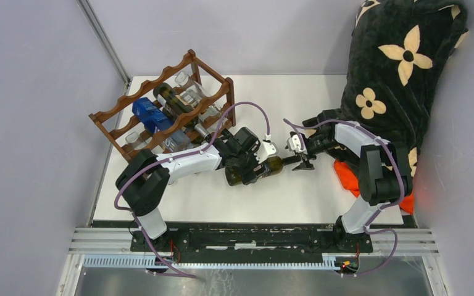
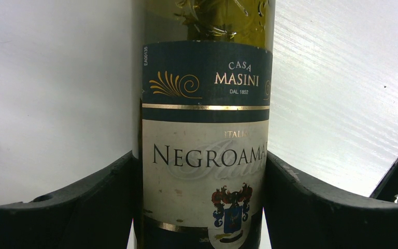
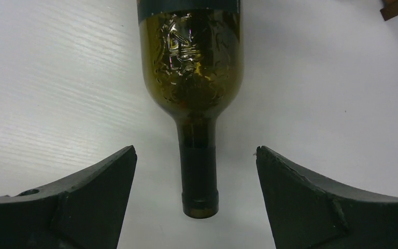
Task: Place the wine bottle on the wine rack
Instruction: Pick up the wine bottle from the center of the board.
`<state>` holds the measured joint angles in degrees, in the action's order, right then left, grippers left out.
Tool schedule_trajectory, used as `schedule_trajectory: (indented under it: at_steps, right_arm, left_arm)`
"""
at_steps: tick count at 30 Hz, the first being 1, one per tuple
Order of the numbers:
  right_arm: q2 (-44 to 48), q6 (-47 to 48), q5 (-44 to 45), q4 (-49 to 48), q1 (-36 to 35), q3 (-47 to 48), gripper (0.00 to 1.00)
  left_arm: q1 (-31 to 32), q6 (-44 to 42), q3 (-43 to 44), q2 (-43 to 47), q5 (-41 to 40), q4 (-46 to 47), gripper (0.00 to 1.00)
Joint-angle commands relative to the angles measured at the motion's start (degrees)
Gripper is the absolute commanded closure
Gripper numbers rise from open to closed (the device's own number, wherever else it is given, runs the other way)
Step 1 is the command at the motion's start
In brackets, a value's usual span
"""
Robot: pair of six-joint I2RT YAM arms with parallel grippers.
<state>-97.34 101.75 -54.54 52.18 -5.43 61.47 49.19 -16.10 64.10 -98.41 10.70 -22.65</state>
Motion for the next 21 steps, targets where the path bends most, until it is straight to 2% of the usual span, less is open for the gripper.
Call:
schedule_trajectory:
  at_steps: [1, 3, 7, 13, 21]
  right_arm:
    - [-0.4, -6.6, 3.1, -9.5, -1.6, -1.3, 0.11]
    - [-1.0, -6.9, 3.4, -11.0, -2.9, -1.8, 0.20]
    - [-1.3, -8.7, 2.7, -15.0, -4.8, -3.8, 0.28]
    - [-3.2, -7.2, 3.9, -14.1, -5.9, -4.9, 0.45]
    - [-3.5, -4.4, 5.0, -14.8, -6.2, -7.2, 0.48]
  left_arm:
    - [-0.3, -3.0, 1.1, 4.2, 2.1, 5.1, 0.98]
    - [-0.3, -3.2, 1.0, 4.2, 2.4, 5.5, 0.98]
    - [-0.3, -3.6, 0.8, 4.0, 3.6, 6.5, 0.98]
    - [-0.3, -3.0, -1.0, 5.1, 4.3, 9.4, 0.98]
    - [-0.3, -1.5, -2.7, 6.8, 5.6, 12.6, 0.98]
